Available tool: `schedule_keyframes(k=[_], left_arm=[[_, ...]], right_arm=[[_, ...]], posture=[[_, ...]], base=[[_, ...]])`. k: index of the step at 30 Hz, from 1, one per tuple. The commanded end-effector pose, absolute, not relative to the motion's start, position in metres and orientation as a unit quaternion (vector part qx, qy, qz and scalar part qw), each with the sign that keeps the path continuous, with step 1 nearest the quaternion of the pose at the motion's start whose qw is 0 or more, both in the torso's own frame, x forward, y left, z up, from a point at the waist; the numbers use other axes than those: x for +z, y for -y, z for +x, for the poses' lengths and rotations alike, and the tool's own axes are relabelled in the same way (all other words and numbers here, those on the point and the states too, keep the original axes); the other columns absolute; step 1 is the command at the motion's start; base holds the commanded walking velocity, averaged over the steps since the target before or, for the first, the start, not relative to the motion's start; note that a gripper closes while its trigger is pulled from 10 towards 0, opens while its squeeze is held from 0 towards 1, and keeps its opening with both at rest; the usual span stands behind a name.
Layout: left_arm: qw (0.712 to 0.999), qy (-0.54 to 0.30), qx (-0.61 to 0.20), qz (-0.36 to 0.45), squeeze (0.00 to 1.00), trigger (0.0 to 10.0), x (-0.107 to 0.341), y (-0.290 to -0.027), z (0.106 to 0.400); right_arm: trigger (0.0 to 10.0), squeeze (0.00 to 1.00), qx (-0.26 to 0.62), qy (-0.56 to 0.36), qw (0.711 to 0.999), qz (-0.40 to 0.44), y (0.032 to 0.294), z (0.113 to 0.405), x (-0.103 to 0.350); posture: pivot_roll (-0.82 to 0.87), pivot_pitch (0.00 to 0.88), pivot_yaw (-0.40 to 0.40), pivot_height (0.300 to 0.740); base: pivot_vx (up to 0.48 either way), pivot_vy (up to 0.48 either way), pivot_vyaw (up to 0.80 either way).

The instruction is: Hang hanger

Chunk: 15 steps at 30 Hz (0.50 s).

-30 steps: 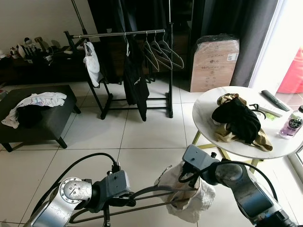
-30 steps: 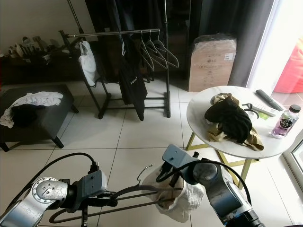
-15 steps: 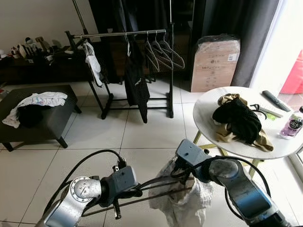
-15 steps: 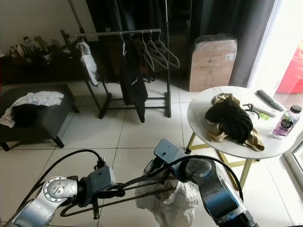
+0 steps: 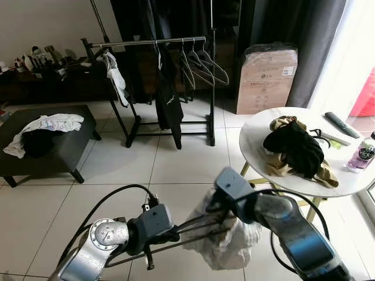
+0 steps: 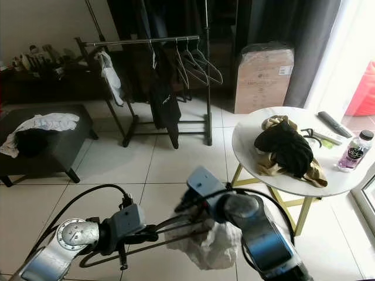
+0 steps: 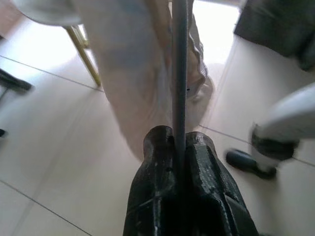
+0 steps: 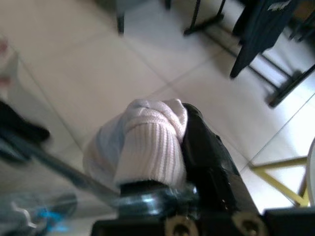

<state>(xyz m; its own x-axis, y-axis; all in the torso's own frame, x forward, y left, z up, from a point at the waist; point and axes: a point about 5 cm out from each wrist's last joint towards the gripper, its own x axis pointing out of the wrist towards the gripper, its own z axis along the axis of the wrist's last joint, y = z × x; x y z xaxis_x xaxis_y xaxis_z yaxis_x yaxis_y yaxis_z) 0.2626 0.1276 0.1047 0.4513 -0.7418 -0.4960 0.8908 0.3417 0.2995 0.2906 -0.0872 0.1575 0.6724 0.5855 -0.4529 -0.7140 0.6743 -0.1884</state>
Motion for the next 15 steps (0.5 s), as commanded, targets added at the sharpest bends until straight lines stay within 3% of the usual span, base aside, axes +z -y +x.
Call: schedule_keyframes(k=[1, 8, 15], left_arm=[[0.828, -0.105, -0.475, 0.279, 0.0, 10.0, 0.113, -0.127, 0.271], [0.838, -0.055, -0.487, 0.241, 0.0, 10.0, 0.125, -0.106, 0.268], [0.86, 0.045, -0.456, 0.226, 0.0, 10.0, 0.148, -0.086, 0.268]], right_arm=[[10.0, 0.0, 0.345, -0.162, 0.913, -0.144, 0.082, 0.291, 0.174], [10.0, 0.0, 0.379, -0.16, 0.902, -0.131, 0.058, 0.278, 0.174], [10.0, 0.0, 0.372, -0.15, 0.903, -0.151, 0.057, 0.279, 0.176]], posture=[[-0.07, 0.067, 0.075, 0.74], [-0.07, 0.077, 0.066, 0.74], [-0.07, 0.087, 0.059, 0.74]], base=[[0.0, 0.0, 0.0], [0.0, 0.0, 0.0], [0.0, 0.0, 0.0]])
